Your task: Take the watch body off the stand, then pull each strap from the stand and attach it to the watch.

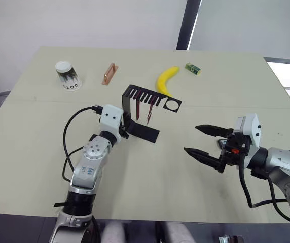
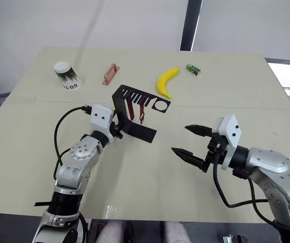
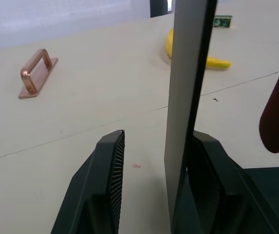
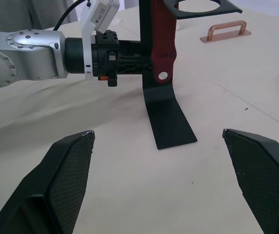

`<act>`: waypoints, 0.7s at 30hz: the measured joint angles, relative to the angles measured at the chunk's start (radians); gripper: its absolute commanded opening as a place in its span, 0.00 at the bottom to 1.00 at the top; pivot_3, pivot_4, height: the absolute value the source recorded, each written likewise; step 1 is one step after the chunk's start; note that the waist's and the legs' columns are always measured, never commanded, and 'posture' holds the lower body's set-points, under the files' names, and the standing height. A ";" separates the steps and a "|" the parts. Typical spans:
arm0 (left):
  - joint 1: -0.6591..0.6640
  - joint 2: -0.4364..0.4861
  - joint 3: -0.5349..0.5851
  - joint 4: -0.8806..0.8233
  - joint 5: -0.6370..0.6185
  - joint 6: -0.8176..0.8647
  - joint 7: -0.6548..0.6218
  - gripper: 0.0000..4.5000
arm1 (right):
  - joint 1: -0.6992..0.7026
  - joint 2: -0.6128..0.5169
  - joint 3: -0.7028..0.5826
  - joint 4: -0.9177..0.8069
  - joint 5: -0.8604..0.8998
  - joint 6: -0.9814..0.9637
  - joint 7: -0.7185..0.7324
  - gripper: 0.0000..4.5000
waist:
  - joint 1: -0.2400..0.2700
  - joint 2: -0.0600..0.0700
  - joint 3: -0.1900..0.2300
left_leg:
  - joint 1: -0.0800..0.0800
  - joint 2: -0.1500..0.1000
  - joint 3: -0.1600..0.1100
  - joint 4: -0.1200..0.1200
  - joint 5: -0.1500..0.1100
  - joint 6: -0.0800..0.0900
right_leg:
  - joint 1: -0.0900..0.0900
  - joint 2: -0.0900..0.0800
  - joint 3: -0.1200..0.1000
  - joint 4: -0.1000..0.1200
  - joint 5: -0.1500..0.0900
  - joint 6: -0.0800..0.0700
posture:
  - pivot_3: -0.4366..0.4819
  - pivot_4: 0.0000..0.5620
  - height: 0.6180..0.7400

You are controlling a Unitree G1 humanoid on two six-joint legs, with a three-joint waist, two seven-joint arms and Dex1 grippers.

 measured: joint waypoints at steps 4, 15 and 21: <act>-0.013 -0.006 0.001 0.004 0.000 -0.004 -0.009 0.44 | 0.000 0.000 0.000 0.000 0.000 0.001 -0.005 1.00 | 0.001 0.000 0.000 | 0.000 0.000 0.000 0.000 0.000 0.000 | 0.000 0.000 0.000 0.000 0.000 0.000 | 0.48 0.27 1.00; -0.037 -0.028 0.010 0.042 -0.006 -0.022 -0.017 0.44 | 0.000 0.000 0.001 0.000 -0.001 0.006 -0.014 1.00 | 0.001 0.000 0.000 | 0.000 0.000 0.000 0.000 0.000 0.000 | 0.000 0.000 0.000 0.000 0.000 0.000 | 0.48 0.27 1.00; -0.054 -0.047 0.017 0.044 -0.010 -0.027 -0.020 0.25 | 0.000 0.000 0.001 0.000 -0.001 0.018 -0.016 1.00 | 0.001 0.000 0.000 | 0.000 0.000 0.000 0.000 0.000 0.000 | 0.000 0.000 0.000 0.000 0.000 0.000 | 0.48 0.27 1.00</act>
